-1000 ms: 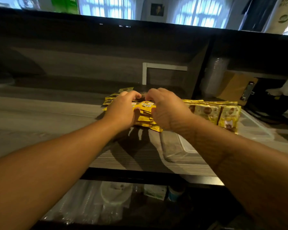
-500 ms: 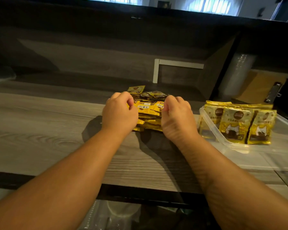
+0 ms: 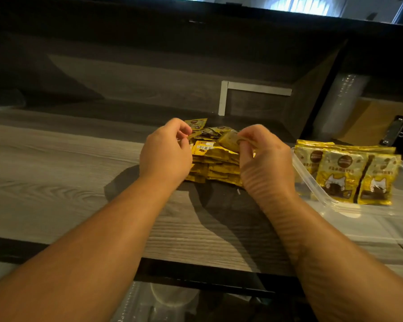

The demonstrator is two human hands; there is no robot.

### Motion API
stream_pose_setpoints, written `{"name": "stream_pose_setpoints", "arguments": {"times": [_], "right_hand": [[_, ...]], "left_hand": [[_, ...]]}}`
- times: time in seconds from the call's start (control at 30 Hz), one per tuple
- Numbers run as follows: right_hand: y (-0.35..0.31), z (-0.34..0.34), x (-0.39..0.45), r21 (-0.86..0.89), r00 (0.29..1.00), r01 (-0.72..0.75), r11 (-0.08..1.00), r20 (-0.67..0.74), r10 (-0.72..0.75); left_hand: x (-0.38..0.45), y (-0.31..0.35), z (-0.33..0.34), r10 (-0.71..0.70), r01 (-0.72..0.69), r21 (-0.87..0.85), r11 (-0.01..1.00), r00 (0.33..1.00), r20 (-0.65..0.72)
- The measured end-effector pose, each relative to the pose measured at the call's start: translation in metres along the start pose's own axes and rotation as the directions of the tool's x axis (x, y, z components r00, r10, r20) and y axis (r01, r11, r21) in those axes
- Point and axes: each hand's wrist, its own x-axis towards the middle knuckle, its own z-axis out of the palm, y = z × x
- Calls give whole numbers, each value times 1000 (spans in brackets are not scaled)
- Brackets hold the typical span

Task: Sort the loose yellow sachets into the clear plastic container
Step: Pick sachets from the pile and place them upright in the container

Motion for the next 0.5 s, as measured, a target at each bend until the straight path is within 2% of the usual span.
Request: {"name": "stream_pose_setpoints", "arguments": {"times": [0.07,0.13,0.27,0.37,0.5], "right_hand": [[-3,-3,-1,116,997,-20,993,-66,28],[-7,-8,-1,251,988,-104,962,-86,129],[-12,-12,1,524,938,-277,806,-36,346],[-12,-12,2,573,907,-345,744,-1,421],[-10,-11,3,587,900,-367,722,28,435]], "left_hand": [[0,1,-1,-3,1,-34,999,998,-57],[-1,3,-4,-32,19,-114,993,993,-114],[2,8,-13,-196,97,-357,929,948,-252],[6,7,-15,-372,222,-563,796,913,-167],[9,6,-14,-443,305,-579,756,890,-108]]}}
